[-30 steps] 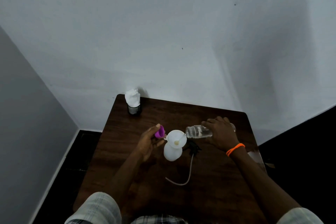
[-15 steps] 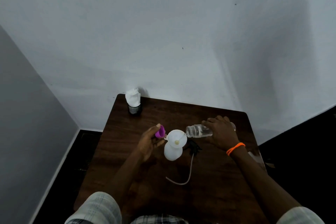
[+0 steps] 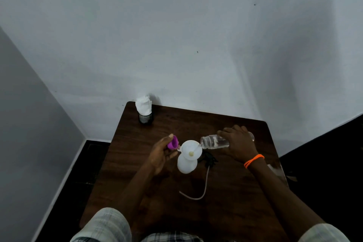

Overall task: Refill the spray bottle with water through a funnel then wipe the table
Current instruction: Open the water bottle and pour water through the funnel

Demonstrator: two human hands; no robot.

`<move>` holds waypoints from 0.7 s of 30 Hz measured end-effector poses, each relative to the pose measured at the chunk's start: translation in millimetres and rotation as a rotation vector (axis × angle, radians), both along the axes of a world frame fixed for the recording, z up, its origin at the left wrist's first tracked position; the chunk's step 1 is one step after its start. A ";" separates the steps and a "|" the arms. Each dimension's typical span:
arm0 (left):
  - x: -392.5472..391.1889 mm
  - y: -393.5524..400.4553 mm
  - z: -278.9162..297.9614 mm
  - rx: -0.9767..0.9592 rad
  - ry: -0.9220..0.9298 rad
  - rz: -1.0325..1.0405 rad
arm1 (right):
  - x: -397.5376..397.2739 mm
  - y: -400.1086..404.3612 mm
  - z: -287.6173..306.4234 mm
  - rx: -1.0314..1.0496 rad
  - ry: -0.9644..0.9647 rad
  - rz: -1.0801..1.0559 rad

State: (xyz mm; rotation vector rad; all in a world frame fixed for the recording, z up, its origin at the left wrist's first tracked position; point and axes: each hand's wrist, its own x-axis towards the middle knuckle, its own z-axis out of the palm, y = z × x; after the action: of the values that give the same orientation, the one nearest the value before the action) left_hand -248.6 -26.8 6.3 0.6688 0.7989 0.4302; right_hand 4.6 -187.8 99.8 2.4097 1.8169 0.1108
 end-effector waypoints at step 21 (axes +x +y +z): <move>-0.9 -0.9 3.0 -0.030 -0.021 0.016 | -2.5 1.3 1.4 -0.015 0.004 -0.004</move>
State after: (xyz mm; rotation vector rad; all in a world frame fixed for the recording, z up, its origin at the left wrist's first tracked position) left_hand -249.5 -27.6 9.3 0.6298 0.7894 0.4383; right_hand 2.2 -186.5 101.3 2.4054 1.8085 0.0913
